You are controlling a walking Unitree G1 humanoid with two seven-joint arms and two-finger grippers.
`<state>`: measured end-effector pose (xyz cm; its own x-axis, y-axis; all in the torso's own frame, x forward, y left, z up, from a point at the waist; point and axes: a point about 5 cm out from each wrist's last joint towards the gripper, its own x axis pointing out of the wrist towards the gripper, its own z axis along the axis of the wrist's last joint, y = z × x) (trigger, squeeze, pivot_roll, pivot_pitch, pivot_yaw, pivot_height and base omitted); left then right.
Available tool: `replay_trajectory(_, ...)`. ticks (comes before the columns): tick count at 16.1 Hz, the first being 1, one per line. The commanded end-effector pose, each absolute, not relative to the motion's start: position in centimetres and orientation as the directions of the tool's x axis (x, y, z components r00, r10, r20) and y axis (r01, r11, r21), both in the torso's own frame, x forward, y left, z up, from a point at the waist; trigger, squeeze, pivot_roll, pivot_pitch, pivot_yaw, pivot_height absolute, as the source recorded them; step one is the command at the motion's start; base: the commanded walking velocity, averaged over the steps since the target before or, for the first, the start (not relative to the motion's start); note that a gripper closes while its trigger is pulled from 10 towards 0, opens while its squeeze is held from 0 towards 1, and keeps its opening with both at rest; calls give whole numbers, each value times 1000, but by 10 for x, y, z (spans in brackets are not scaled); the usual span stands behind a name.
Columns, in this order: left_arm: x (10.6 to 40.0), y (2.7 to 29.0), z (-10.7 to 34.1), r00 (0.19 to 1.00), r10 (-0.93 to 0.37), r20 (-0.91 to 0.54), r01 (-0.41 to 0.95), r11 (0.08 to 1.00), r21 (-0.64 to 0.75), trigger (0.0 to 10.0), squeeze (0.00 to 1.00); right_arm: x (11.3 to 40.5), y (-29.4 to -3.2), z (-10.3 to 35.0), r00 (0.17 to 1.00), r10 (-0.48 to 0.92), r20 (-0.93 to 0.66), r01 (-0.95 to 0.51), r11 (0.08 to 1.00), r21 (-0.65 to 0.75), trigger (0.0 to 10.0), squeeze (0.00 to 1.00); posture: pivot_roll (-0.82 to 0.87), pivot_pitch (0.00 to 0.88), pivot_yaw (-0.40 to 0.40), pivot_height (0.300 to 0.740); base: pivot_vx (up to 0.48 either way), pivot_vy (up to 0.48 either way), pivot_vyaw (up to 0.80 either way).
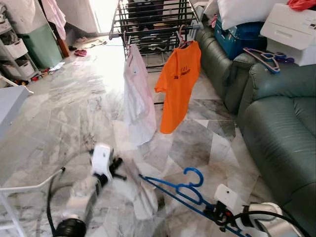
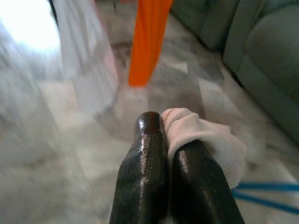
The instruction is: Hang hanger
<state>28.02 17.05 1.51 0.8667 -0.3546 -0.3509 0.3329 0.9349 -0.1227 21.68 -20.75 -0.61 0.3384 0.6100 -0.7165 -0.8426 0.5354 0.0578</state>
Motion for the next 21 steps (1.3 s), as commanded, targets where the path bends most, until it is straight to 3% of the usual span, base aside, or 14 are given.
replay_trajectory(1, 280, 178, 14, 876, -324, -357, 306, 946, -109, 10000, 0, 220, -204, -2, 340, 615, -711, -851, 524, 46, 10000, 0, -139, 0, 87, 740, 0, 0, 0)
replay_trajectory(9, 277, 171, 4, 865, -331, -378, 292, 943, -158, 10000, 0, 213, -205, -8, 298, 613, -732, -855, 512, 80, 10000, 0, -142, 0, 81, 740, 0, 0, 0)
replay_trajectory(15, 284, 170, 19, 877, -365, -312, 335, 931, -147, 10000, 0, 200, -211, -26, 251, 572, -781, -833, 539, 127, 10000, 0, -138, 0, 83, 740, 0, 0, 0)
replay_trajectory(21, 281, 178, 21, 878, -363, -311, 343, 932, -120, 10000, 0, 198, -225, -29, 267, 544, -796, -815, 568, 115, 10000, 0, -132, 0, 80, 740, 0, 0, 0)
